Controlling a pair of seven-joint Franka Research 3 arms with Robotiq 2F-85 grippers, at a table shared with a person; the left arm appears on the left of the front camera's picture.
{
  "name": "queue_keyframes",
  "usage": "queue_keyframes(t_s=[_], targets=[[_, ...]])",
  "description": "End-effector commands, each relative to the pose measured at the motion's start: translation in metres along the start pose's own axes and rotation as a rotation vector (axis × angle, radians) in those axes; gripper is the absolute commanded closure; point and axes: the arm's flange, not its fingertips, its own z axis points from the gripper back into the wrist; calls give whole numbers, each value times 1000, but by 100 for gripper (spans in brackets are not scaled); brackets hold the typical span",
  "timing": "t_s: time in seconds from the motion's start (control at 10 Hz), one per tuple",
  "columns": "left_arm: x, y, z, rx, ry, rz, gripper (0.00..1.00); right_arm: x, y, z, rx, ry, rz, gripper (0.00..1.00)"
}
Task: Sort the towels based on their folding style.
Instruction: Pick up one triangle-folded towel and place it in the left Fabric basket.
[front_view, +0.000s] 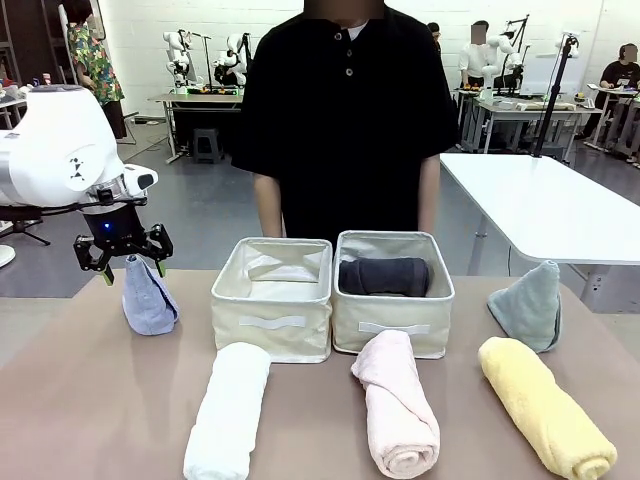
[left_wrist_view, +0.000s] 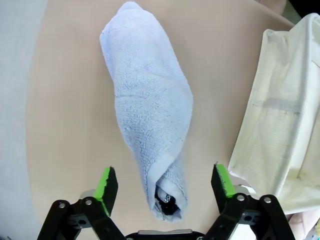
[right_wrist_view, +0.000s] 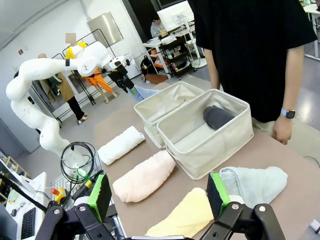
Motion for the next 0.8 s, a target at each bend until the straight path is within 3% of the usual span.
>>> queue_keyframes(t_s=[0.0,0.1,0.2,0.3,0.4,0.7], targets=[[5,-1,0,54,-33,3,54,1,-1,0,10,-9,13,0],[5,-1,0,54,-30,6,54,1,-1,0,10,-9,13,0],[5,-1,1,54,-31,10,100,1,-1,0,10,-9,13,0],[5,-1,1,55,-31,11,69,1,-1,0,10,-9,13,0],[5,-2,1,53,-30,12,100,1,-1,0,10,-9,13,0],[4,-2,-2,53,-16,11,100,1,-1,0,10,-9,13,0]])
